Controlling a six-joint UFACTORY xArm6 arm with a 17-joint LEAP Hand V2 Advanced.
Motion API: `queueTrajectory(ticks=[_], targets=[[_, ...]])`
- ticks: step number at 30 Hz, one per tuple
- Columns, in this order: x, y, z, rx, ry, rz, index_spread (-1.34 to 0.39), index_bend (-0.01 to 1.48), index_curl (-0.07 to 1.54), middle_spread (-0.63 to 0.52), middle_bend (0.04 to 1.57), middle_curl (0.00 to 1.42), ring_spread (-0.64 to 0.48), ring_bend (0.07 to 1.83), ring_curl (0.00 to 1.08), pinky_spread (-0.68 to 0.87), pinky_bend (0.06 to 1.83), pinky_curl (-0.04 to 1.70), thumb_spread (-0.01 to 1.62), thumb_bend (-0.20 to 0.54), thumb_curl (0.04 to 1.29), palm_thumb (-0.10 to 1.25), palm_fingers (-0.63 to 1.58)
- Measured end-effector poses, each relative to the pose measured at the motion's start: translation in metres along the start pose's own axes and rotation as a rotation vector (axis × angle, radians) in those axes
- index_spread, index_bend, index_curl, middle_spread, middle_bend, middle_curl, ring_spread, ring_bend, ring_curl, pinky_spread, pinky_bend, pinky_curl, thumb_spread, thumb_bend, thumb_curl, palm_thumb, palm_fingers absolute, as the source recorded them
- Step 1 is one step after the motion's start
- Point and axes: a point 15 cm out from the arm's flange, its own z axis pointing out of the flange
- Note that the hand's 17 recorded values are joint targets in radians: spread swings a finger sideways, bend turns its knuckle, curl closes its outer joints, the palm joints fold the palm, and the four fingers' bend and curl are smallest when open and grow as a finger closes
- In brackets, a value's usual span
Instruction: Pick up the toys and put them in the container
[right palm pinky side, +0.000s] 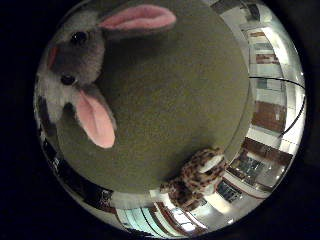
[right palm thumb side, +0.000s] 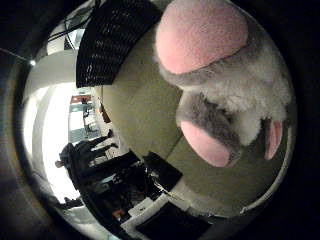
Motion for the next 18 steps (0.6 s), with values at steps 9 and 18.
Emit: queueTrajectory(ticks=[9,18], targets=[[0.007,0.023,0.025,-0.121,0.022,-0.015,-0.38,0.22,0.35,-0.11,0.37,0.37,-0.04,0.46,0.28,0.19,0.45,0.02,0.98,-0.023,0.29,0.42,0.75],[0.055,0.017,-0.003,-0.001,0.101,0.028,-0.43,0.75,0.71,-0.25,0.98,0.72,-0.27,1.16,0.6,-0.25,1.34,0.29,1.06,-0.007,0.33,0.64,1.21]])
